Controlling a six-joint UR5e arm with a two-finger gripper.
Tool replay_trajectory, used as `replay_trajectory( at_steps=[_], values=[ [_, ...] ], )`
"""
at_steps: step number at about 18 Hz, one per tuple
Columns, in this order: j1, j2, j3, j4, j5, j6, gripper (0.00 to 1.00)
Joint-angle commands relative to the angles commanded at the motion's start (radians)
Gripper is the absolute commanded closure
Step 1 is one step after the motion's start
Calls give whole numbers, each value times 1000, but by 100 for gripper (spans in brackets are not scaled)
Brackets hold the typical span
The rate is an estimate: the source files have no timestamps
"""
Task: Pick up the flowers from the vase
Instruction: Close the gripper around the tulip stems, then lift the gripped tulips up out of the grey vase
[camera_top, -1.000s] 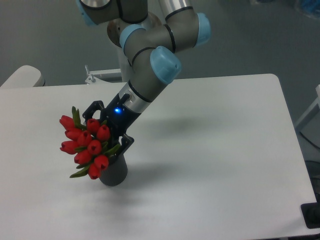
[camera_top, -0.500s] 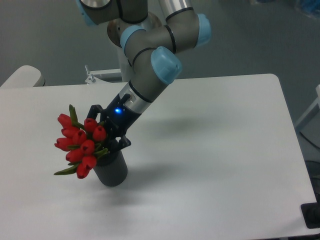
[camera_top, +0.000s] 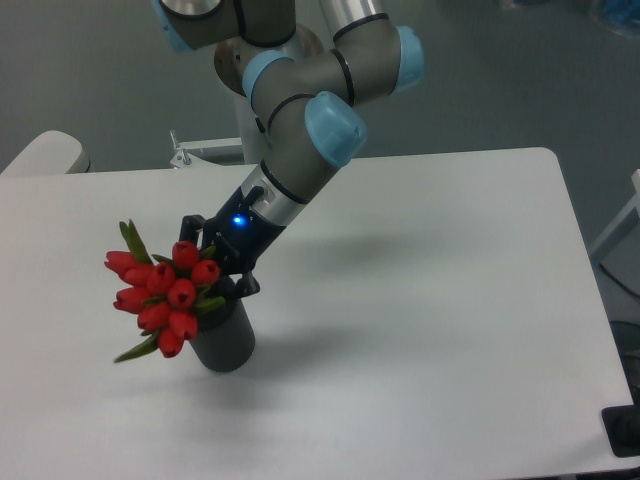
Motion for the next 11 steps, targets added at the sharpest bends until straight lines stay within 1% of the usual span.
replay_trajectory(
  at_steps=[5, 7, 11],
  values=[
    [37, 11, 8, -2, -37, -9, 72],
    [49, 21, 20, 0, -51, -41, 72],
    [94, 37, 35, -2, -135, -112, 71]
  ],
)
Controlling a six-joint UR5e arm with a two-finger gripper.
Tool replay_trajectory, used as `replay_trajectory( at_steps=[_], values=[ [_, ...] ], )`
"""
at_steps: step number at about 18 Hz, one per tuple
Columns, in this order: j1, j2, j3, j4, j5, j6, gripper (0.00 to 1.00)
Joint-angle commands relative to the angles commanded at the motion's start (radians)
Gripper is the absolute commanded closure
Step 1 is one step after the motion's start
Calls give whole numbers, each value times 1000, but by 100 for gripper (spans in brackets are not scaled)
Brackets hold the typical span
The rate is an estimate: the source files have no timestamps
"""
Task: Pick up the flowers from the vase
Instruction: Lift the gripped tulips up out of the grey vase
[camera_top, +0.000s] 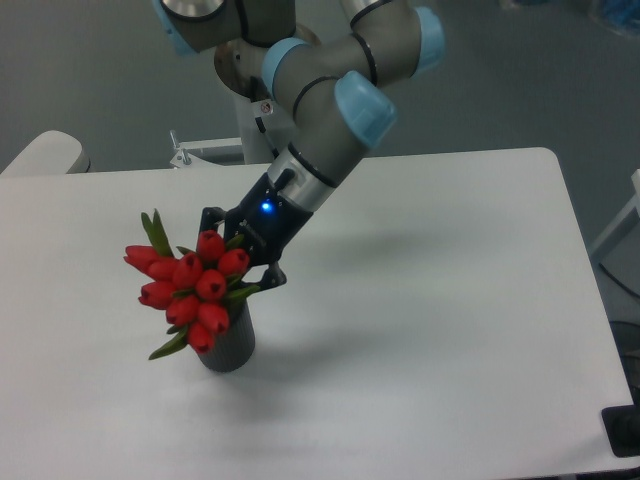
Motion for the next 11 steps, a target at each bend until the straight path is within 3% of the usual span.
replay_trajectory(
  at_steps=[11],
  values=[
    [25, 38, 23, 2, -106, -129, 71]
  ],
)
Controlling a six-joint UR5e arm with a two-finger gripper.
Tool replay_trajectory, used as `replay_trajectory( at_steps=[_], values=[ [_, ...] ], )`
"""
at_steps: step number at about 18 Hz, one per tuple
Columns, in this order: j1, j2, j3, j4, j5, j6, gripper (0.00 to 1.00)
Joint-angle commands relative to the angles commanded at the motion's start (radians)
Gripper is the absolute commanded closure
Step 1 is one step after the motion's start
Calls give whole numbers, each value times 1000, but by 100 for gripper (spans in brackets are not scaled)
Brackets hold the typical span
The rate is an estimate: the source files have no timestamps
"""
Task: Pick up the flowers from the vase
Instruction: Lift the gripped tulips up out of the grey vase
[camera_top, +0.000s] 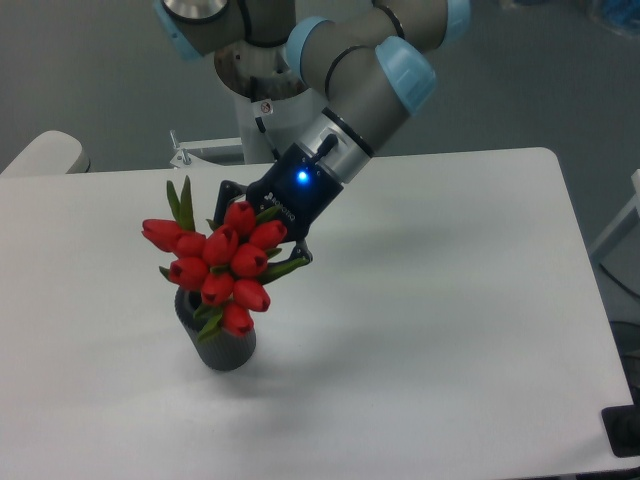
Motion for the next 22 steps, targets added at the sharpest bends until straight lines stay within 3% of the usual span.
replay_trajectory(
  at_steps=[13, 22],
  values=[
    [34, 25, 32, 0, 0, -25, 71],
    [66, 48, 41, -2, 0, -175, 71]
  ],
)
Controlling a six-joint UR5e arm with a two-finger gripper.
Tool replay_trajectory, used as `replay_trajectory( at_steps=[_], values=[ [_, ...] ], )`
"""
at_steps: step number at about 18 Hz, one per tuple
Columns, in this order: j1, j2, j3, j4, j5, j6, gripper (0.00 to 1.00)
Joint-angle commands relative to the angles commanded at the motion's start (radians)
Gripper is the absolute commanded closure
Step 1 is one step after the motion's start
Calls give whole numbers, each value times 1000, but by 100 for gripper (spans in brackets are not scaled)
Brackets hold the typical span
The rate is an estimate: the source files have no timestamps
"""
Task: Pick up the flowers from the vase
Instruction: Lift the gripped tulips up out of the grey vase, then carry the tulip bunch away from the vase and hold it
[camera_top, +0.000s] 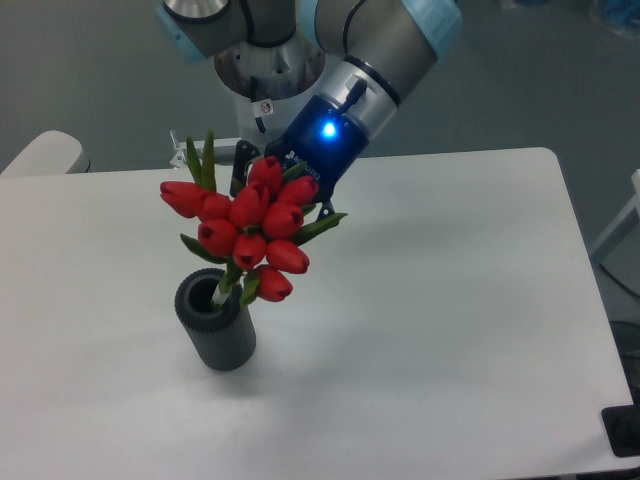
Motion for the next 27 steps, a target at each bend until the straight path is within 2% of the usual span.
replay_trajectory(
  at_steps=[8, 14, 18, 21, 27],
  values=[
    [14, 3, 5, 0, -2, -62, 72],
    [72, -8, 49, 3, -2, -49, 72],
    [124, -47, 75, 3, 0, 61, 72],
    [158, -101, 103, 3, 6, 161, 72],
    [166, -225, 213, 11, 72, 260, 72]
  ],
)
